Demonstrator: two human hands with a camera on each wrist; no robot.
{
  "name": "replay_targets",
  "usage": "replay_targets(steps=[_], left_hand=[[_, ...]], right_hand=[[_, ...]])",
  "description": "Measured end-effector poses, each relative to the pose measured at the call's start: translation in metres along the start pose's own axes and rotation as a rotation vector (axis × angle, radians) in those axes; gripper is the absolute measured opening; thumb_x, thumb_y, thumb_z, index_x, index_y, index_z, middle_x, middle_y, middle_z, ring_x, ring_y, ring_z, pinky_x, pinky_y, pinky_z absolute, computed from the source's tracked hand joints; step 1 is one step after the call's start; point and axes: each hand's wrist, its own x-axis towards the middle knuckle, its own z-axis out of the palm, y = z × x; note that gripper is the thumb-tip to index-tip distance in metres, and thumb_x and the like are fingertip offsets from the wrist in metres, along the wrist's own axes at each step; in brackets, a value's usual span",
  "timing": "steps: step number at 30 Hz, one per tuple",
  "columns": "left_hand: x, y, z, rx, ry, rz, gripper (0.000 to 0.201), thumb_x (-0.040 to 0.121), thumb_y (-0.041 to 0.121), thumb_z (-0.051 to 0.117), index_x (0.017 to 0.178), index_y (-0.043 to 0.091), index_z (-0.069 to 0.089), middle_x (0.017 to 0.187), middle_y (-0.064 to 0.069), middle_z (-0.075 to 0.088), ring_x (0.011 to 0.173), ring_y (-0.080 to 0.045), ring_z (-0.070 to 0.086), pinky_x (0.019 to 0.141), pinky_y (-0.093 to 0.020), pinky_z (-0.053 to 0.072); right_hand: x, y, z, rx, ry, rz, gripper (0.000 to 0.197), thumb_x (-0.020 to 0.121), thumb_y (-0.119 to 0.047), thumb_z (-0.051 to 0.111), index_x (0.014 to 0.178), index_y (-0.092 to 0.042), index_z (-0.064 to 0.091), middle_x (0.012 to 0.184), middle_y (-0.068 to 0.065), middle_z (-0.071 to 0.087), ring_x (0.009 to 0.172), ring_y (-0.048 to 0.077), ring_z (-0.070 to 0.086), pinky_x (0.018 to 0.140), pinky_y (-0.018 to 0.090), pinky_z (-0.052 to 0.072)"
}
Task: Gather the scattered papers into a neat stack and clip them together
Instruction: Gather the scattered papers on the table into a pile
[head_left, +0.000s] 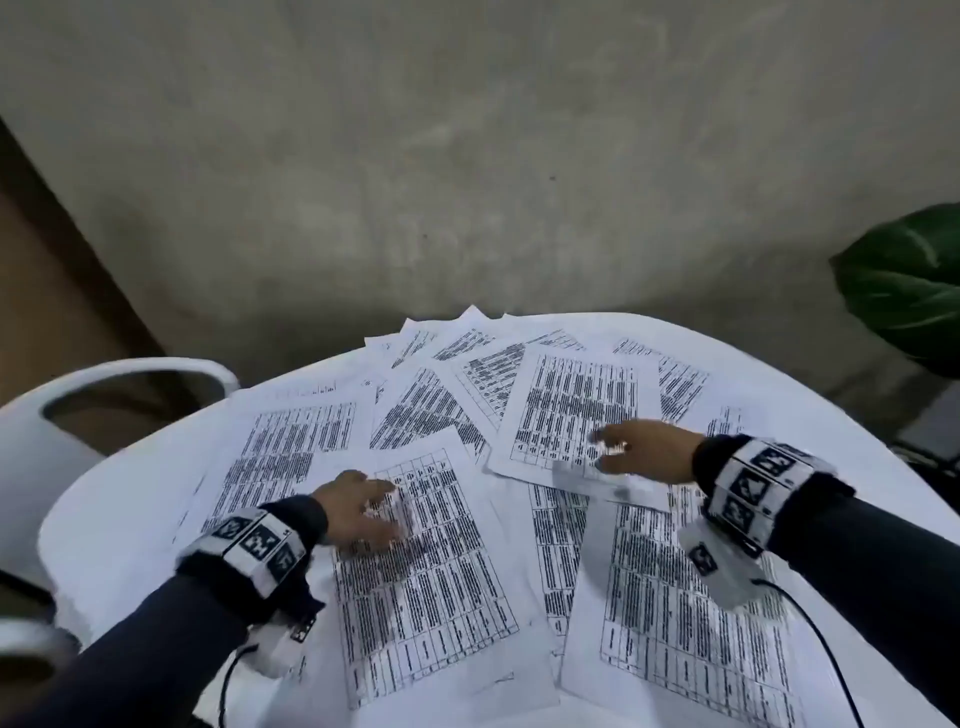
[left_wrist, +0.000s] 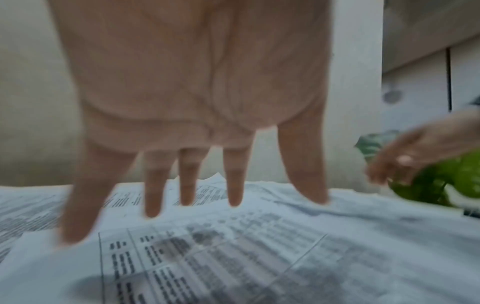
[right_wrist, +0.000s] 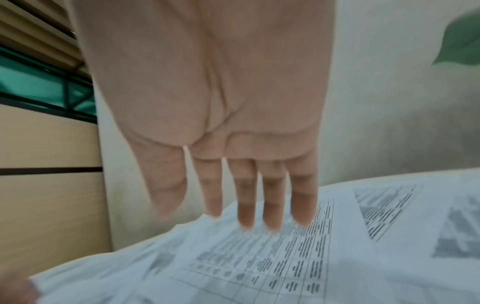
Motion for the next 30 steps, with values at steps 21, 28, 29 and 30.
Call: replay_targets(steps=[21,28,29,30], left_hand=[[-0.024,-0.024,0.056,0.006,0.215,-0.167,0.075,0.091,0.055,0.036,0.151,0.013,0.016,0.157,-0.014,0.022,0.145,-0.028,0.022,0.117,-0.033,0.017],[-0.040,0.017,0.070,-0.028,0.145,-0.095,0.089,0.084,0.068,0.028,0.147,0.029,-0.020,0.159,-0.013,0.008,0.144,-0.032,0.024,0.115,-0.039,0.021],[-0.040,0.026,0.073,-0.031,0.163,-0.074,0.082,0.091,0.059,0.030,0.148,0.026,-0.018,0.160,-0.010,0.008,0.144,-0.030,0.024,0.114,-0.035,0.021],[-0.038,0.033,0.076,-0.026,0.183,-0.057,0.078,0.094,0.054,0.031,0.149,0.024,-0.015,0.160,-0.009,0.009,0.144,-0.028,0.024,0.114,-0.033,0.021]], right_hand=[[-0.039,-0.030,0.084,-0.502,-0.049,0.163,0.059,0.092,-0.047,0.050,0.140,-0.013,0.041,0.126,0.004,0.062,0.115,0.010,0.057,0.105,0.026,0.038],[-0.027,-0.021,0.116,-0.435,0.078,0.203,0.050,0.093,-0.028,0.056,0.138,-0.010,0.043,0.135,0.014,0.053,0.122,0.017,0.055,0.092,0.022,0.044],[-0.022,-0.024,0.117,-0.428,0.088,0.189,0.059,0.093,-0.030,0.056,0.143,-0.008,0.035,0.141,0.016,0.047,0.129,0.026,0.048,0.096,0.030,0.040],[-0.019,-0.030,0.118,-0.424,0.096,0.161,0.061,0.092,-0.031,0.056,0.144,-0.009,0.034,0.141,0.016,0.046,0.128,0.029,0.047,0.095,0.033,0.039]])
